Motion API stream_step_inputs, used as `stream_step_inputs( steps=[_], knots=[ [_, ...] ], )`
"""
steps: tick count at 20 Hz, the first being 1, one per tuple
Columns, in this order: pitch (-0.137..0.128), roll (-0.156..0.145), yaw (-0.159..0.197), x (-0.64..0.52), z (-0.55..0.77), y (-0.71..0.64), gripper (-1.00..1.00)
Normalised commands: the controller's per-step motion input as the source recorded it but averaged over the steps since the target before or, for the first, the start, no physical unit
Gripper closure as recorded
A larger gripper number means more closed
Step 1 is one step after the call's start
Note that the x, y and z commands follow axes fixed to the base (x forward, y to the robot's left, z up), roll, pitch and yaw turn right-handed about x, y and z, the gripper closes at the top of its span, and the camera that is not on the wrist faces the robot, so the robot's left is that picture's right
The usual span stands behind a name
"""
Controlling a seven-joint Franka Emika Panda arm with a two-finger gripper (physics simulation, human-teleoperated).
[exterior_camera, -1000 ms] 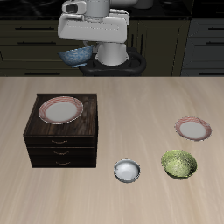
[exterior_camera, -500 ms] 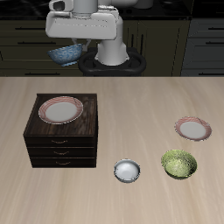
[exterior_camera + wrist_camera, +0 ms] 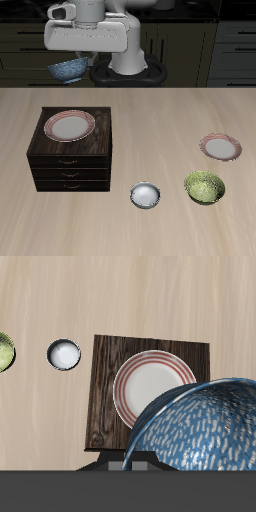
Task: Place the blue bowl onto the plate that is on top of the cabinet
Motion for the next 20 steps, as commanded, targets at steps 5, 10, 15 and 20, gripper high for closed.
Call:
stream_step_inputs(
  steps=[5, 10, 15, 20],
  knots=[
    [0.018, 0.014, -0.015, 0.25, -0.01, -0.01, 1.00],
    [0.006, 0.021, -0.001, 0.26, 0.04, -0.03, 1.00],
    [0.005, -0.003, -0.008, 0.24, -0.03, -0.11, 1.00],
    [0.014, -0.014, -0.016, 0.12, -0.06, -0.14, 1.00]
  ],
)
